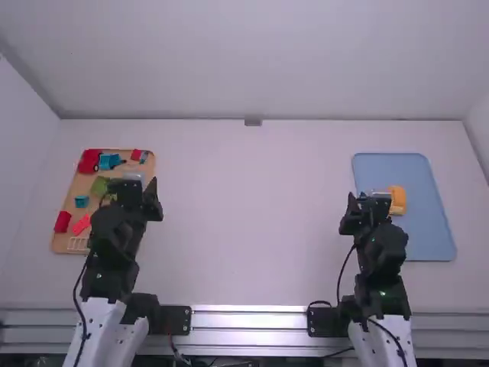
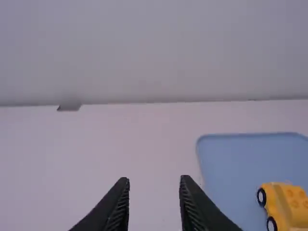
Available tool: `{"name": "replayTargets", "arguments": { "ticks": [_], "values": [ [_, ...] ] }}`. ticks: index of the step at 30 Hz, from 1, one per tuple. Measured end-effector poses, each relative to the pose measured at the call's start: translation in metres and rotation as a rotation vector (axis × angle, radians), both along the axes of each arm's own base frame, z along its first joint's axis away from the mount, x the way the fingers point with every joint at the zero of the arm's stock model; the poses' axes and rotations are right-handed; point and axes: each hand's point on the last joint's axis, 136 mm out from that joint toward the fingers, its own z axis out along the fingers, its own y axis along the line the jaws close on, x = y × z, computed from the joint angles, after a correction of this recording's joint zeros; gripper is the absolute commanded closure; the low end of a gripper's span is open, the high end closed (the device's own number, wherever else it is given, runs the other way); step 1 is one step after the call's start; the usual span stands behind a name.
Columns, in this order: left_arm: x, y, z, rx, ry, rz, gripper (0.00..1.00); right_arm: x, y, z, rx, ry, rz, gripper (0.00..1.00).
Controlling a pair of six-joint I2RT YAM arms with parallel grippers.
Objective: Assemble lego blocks to make yellow taxi
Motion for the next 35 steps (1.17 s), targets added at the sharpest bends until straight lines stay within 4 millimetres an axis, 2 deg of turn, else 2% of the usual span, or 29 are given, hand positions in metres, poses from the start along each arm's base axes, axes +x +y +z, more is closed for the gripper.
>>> {"name": "replayTargets", "arguments": {
  "ticks": [11,17,26,30,35],
  "values": [
    [-0.026,0.000,-0.056,0.000,0.002,0.000,0.98,-0.018,0.000,-0.053,0.003,0.002,-0.001,0.97],
    [-0.032,0.000,-0.079,0.000,0.000,0.000,1.00,-0.022,0.000,-0.073,0.001,0.001,0.000,1.00],
    [-0.037,0.000,-0.110,0.000,0.003,0.000,1.00,-0.023,0.001,-0.052,0.003,-0.099,0.003,1.00],
    [-0.038,0.000,-0.102,0.000,-0.040,0.000,1.00,-0.025,0.000,-0.044,-0.001,-0.135,0.001,1.00],
    [-0.039,0.000,-0.091,0.000,-0.087,0.000,1.00,-0.025,0.000,-0.043,0.002,-0.137,0.001,1.00]
  ]
}}
